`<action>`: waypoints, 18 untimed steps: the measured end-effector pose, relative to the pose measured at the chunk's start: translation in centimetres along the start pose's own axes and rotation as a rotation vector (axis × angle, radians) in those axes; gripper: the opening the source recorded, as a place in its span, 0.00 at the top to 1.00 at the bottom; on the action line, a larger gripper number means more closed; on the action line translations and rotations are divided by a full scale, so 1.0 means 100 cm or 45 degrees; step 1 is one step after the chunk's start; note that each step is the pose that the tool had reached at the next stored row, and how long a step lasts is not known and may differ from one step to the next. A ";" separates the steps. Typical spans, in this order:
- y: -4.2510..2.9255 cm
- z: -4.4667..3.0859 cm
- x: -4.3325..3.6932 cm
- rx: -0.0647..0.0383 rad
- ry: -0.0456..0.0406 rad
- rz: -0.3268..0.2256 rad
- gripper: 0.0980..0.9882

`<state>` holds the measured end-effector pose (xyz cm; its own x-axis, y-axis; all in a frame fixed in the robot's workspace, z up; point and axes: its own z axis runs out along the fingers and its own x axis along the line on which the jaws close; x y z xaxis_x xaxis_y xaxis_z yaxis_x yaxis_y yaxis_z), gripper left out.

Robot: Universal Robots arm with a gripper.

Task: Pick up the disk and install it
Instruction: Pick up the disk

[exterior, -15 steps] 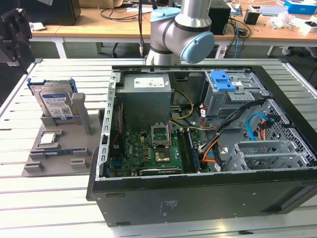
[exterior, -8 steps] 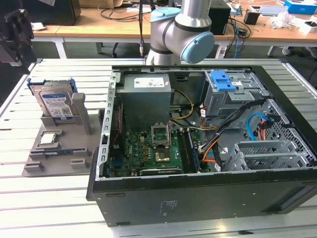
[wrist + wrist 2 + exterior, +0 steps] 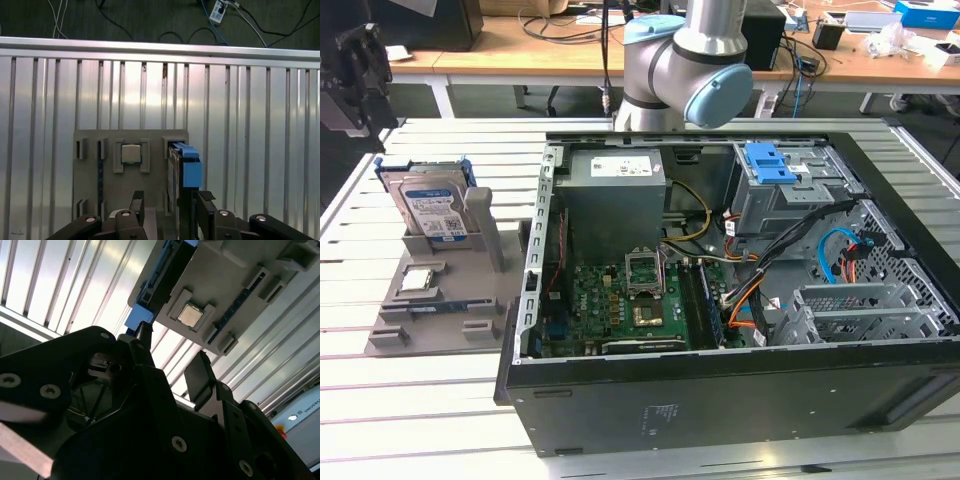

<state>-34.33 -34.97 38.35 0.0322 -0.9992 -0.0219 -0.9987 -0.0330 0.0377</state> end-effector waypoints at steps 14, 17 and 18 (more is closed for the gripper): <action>-0.0036 0.0229 -0.0111 0.000 -0.004 -0.027 0.51; -0.0038 0.0254 -0.0135 0.000 -0.004 -0.027 0.51; -0.0039 0.0269 -0.0141 0.000 -0.004 -0.027 0.51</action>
<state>-34.09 -33.50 35.68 0.0534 -0.9982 -0.0259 -0.9978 -0.0543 0.0373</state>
